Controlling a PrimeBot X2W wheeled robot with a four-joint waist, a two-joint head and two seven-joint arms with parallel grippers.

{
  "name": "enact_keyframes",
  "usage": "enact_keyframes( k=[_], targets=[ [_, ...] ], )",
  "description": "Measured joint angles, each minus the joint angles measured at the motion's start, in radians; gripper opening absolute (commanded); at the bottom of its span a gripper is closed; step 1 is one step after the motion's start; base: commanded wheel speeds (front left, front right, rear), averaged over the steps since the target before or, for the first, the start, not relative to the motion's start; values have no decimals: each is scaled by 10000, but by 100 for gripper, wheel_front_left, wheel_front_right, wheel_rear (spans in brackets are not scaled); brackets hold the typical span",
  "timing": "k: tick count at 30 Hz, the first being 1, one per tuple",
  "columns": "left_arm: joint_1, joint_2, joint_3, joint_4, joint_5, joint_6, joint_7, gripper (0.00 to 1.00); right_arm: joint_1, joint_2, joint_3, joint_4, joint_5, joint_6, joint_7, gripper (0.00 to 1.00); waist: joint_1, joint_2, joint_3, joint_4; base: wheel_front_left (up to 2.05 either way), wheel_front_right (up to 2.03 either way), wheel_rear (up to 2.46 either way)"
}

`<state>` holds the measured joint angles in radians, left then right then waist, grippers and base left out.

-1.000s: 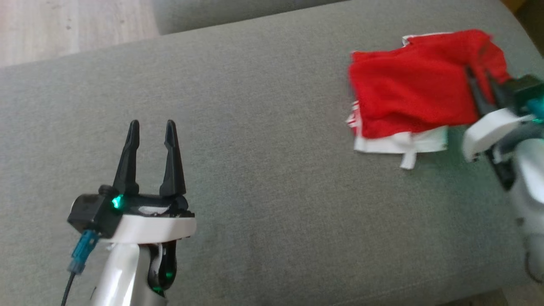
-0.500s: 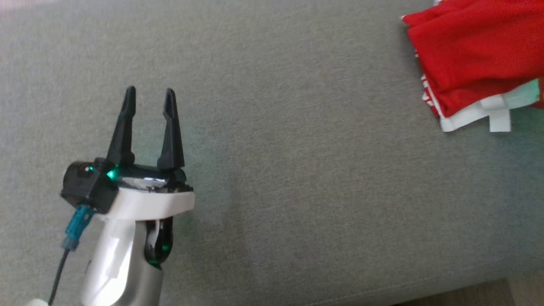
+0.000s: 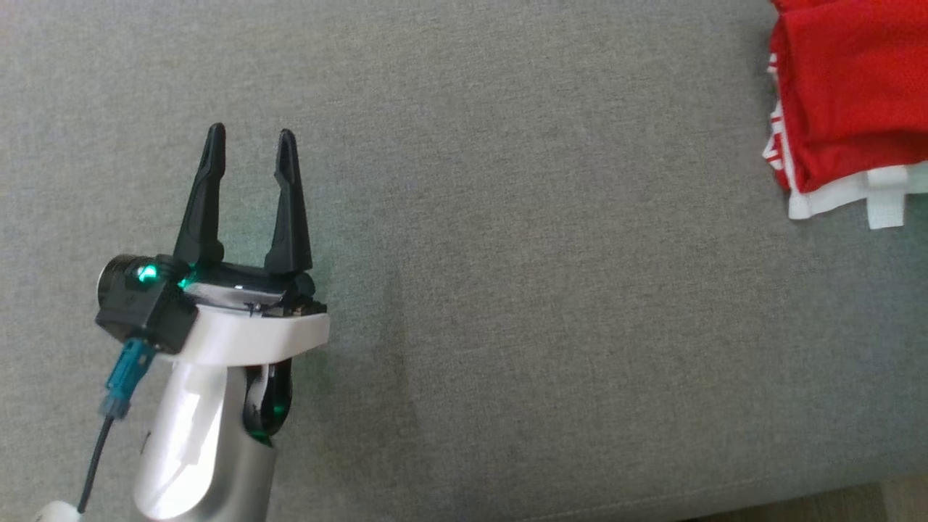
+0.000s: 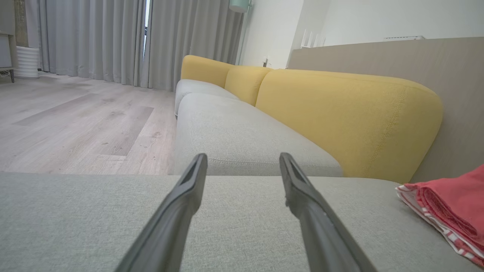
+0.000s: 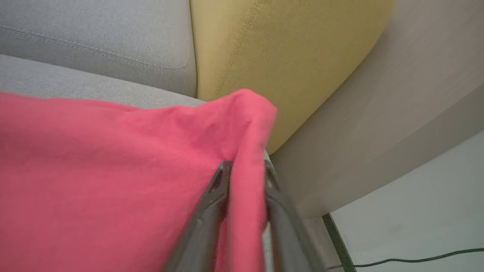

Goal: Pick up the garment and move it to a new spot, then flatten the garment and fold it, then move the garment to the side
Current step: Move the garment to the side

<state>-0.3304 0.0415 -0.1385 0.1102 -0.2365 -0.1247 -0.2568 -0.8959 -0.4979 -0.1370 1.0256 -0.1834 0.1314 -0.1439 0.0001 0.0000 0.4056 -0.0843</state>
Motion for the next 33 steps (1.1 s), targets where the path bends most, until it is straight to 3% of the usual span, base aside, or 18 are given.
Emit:
enact_keyframes(
  k=[7, 17, 24, 33],
  targets=[
    [24, 0, 12, 31, -31, -2, 0, 100, 28, 828, -775, -453, -646, 0, -522, 100, 0, 0, -579, -32, 0, 0, 0],
    [957, 0, 94, 27, -384, 19, 0, 100, 816, 2533, -38, -1975, -102, 0, -1043, 100, -2, 0, -2017, -8, 0, 0, 0],
    [1792, 4, 82, 98, -408, 339, 2, 100, 3138, 3708, 495, -4320, 1327, 0, -1068, 100, -3, 0, -3022, 174, 0, 0, 0],
    [2922, 12, -36, 188, -560, 732, 2, 100, 6975, 4420, 696, -6989, 2293, 0, -1068, 100, -4, 1, -3768, 586, 0, 0, 0]
  ],
)
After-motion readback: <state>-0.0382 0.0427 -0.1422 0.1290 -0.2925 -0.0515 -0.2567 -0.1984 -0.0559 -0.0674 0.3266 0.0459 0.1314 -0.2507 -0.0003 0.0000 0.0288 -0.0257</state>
